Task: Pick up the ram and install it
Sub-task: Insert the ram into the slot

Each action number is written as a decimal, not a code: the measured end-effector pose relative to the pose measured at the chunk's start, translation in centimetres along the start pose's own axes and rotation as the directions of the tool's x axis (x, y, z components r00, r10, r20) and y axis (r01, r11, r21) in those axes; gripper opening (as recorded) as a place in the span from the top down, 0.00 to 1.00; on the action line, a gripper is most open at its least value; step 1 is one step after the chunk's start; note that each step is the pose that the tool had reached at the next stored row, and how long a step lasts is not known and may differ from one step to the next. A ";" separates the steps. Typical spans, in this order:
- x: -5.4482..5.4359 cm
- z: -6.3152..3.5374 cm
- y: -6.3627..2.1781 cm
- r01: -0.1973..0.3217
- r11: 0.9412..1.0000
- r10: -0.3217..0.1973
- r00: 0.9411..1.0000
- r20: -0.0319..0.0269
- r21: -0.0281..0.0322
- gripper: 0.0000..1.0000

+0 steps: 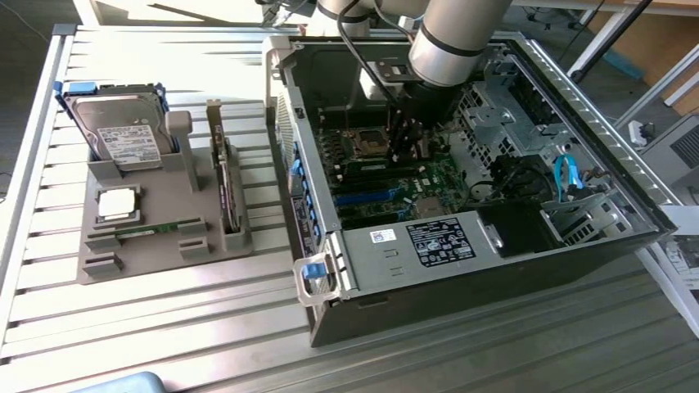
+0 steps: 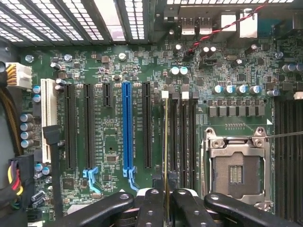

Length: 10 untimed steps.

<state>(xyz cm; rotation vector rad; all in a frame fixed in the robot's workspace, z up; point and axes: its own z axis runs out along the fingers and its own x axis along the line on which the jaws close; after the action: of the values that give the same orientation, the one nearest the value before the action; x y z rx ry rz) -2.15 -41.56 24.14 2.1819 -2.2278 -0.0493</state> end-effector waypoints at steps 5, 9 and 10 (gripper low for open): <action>-0.3 0.42 -0.01 0.000 1.000 0.000 1.000 0.000 0.000 0.86; -0.4 0.62 -0.01 0.000 1.000 0.000 1.000 -0.002 0.000 0.86; -0.4 0.67 -0.01 0.000 1.000 0.000 1.000 -0.003 0.000 0.86</action>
<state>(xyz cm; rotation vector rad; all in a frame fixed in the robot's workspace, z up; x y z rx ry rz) -2.15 -41.12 23.48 2.1803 -2.2264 -0.0457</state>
